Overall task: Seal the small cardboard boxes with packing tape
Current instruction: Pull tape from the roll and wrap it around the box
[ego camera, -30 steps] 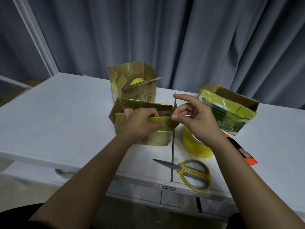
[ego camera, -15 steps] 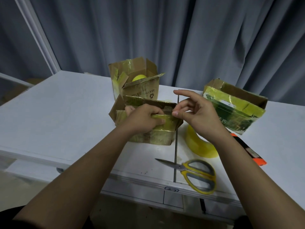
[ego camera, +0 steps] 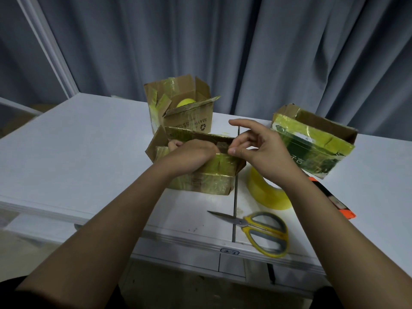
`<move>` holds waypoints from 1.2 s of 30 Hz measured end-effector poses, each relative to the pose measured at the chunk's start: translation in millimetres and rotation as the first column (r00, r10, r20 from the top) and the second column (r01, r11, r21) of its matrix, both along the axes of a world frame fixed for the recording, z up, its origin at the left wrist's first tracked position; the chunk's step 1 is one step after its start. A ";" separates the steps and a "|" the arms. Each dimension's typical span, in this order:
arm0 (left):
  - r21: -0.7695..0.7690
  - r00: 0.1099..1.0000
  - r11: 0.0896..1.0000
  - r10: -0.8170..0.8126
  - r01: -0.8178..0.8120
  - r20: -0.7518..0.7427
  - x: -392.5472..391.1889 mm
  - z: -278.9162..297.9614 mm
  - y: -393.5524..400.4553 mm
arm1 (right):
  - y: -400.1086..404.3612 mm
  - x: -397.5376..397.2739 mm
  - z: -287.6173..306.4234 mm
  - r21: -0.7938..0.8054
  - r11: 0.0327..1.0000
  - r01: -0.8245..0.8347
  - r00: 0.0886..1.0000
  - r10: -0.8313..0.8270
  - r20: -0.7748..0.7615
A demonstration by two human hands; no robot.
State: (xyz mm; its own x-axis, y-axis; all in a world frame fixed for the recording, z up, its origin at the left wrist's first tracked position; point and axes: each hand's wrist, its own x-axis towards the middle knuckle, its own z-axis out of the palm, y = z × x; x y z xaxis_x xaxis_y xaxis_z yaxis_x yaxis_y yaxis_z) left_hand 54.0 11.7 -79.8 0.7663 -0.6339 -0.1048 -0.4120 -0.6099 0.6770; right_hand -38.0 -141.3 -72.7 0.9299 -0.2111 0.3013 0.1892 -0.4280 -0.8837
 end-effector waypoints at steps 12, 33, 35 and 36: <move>0.030 0.983 0.993 -0.118 0.115 0.140 4.4 -5.3 8.6 | 2.8 5.9 5.1 -0.048 0.998 0.028 1.000 -0.027 0.006; -0.137 0.931 0.979 0.188 -0.151 0.312 -7.6 -29.7 -15.9 | 29.5 -19.3 -23.1 0.080 0.853 0.516 0.767 -0.501 0.402; -0.143 0.933 0.977 0.195 -0.158 0.301 -5.9 -28.4 -16.8 | 45.0 -28.0 -32.5 0.356 0.874 0.329 0.822 -0.451 0.347; -0.137 0.933 0.977 0.196 -0.161 0.302 -5.4 -27.3 -17.3 | 54.0 -29.2 -38.8 0.456 0.853 0.255 0.862 -0.414 0.293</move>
